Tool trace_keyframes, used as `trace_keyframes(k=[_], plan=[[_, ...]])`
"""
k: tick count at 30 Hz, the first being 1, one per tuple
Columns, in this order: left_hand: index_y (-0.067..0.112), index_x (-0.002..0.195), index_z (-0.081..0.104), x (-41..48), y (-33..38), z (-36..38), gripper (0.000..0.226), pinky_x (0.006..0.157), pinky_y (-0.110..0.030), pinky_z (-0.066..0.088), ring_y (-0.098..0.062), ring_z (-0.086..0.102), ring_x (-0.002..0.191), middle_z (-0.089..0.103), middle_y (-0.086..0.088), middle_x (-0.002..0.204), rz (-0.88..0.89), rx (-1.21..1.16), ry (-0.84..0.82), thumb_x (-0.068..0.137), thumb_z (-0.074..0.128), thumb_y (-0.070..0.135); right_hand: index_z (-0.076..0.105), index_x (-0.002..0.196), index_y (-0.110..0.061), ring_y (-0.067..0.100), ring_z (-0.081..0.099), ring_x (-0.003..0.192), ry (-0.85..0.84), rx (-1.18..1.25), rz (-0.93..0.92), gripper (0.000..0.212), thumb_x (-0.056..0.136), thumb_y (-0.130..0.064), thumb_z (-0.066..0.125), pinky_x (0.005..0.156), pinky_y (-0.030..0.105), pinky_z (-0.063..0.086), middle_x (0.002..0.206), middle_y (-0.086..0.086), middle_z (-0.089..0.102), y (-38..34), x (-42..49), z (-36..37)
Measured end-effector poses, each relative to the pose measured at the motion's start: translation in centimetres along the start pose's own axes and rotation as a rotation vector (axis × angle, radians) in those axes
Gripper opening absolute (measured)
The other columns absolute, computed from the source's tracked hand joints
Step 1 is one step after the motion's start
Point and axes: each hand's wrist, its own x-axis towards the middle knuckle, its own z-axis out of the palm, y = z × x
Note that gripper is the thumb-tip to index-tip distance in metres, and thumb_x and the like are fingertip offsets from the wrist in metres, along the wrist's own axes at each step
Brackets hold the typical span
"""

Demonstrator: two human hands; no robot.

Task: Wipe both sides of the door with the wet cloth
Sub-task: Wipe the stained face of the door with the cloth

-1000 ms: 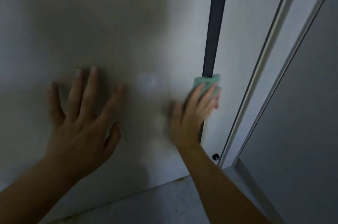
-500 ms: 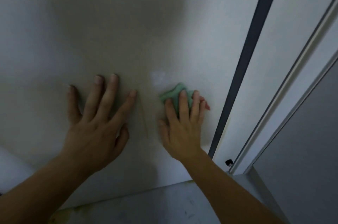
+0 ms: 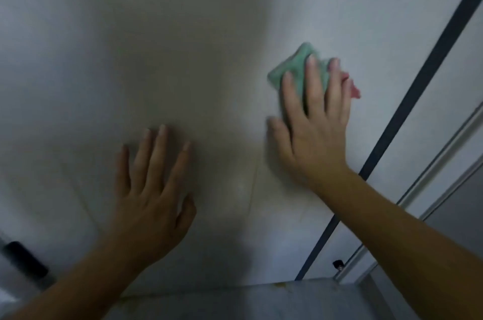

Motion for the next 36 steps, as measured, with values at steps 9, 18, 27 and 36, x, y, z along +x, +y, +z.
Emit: trace_keyframes(k=[9, 18, 27, 36], plan=[[0.007, 0.162, 0.022, -4.3, -6.5, -0.5, 0.082, 0.121, -0.069, 0.009, -0.047, 0.001, 0.156, 0.004, -0.030, 0.167, -0.340, -0.004, -0.025, 0.092, 0.045, 0.043, 0.029, 0.159, -0.026, 0.031, 0.007, 0.157, -0.186, -0.050, -0.460, 0.067, 0.100, -0.046, 0.055, 0.126, 0.052, 0.005, 0.167, 0.001, 0.019, -6.9, -8.6, 3.6], [0.008, 0.161, 0.022, -5.3, -8.1, -0.2, 0.079, 0.120, -0.071, 0.013, -0.047, 0.002, 0.156, 0.006, -0.029, 0.167, -0.305, -0.117, 0.018, 0.093, 0.049, 0.037, 0.020, 0.161, -0.020, 0.038, 0.004, 0.155, -0.120, 0.000, -0.413, 0.066, 0.105, -0.044, 0.045, 0.124, 0.058, 0.001, 0.169, 0.010, 0.009, -10.4, -0.6, 2.6], [0.008, 0.160, 0.017, -9.2, -12.9, -1.0, 0.079, 0.121, -0.066, 0.020, -0.045, 0.005, 0.156, 0.006, -0.029, 0.167, -0.514, -0.201, 0.078, 0.093, 0.051, 0.032, 0.027, 0.161, -0.020, 0.034, 0.011, 0.156, -0.264, -0.029, -0.752, 0.062, 0.105, -0.042, 0.041, 0.126, 0.053, 0.007, 0.169, 0.007, 0.019, -17.5, -0.2, 3.4], [0.005, 0.160, 0.024, -15.4, -17.3, -0.1, 0.072, 0.127, -0.050, 0.016, -0.038, 0.007, 0.158, 0.005, -0.021, 0.170, -0.567, -0.291, 0.068, 0.098, 0.050, 0.031, 0.031, 0.159, -0.015, 0.034, 0.013, 0.156, -0.305, -0.063, -1.016, 0.064, 0.103, -0.039, 0.046, 0.127, 0.051, 0.005, 0.169, 0.008, 0.019, -24.6, 3.8, 4.6]])
